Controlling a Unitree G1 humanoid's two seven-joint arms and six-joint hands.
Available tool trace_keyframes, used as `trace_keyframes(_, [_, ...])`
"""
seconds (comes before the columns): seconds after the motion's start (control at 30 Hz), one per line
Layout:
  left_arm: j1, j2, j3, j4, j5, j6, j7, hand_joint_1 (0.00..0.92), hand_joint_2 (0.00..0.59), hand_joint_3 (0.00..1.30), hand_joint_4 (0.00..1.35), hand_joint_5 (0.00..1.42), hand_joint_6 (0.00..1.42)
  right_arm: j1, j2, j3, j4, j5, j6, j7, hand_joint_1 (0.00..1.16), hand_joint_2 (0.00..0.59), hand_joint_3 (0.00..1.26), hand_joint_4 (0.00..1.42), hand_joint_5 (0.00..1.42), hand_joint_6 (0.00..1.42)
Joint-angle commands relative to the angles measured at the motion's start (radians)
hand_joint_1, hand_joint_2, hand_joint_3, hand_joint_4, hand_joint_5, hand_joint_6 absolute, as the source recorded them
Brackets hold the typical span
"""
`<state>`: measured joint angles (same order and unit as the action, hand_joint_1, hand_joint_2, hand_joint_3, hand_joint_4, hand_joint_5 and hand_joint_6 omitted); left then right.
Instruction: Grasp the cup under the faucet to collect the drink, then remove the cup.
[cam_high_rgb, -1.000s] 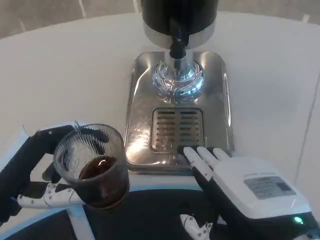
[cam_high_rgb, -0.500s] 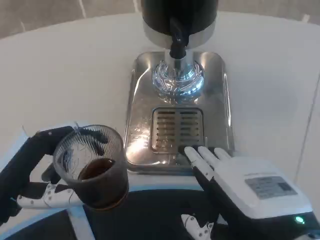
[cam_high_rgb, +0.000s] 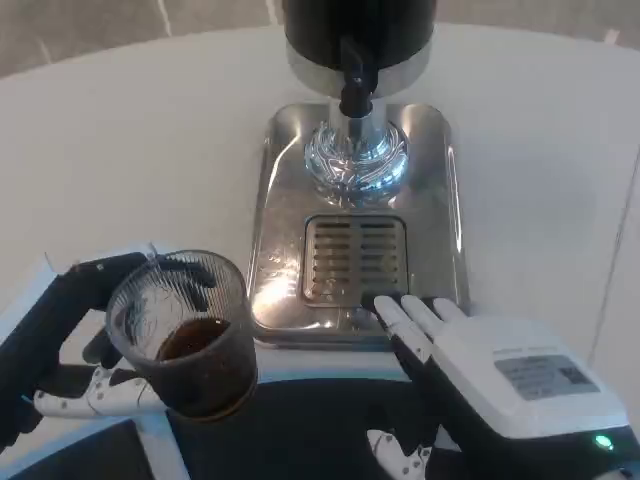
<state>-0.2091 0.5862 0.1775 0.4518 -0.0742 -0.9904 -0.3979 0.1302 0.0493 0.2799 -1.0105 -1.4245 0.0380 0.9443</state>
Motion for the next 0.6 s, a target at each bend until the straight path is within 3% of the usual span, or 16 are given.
trace_keyframes(0.03, [0.006, 0.001, 0.014, -0.020, -0.027, 0.001, 0.006, 0.581, 0.037, 0.98, 1.18, 1.33, 1.42, 0.009, 0.011, -0.001, -0.012, 0.011, -0.010, 0.000, 0.31, 0.567, 0.00, 0.00, 0.00, 0.00])
trace_keyframes(0.6, [0.026, 0.002, 0.026, -0.047, -0.034, 0.000, 0.008, 0.581, 0.036, 0.98, 1.18, 1.33, 1.42, 0.012, 0.009, 0.000, -0.026, 0.018, -0.015, 0.004, 0.31, 0.567, 0.00, 0.00, 0.00, 0.00])
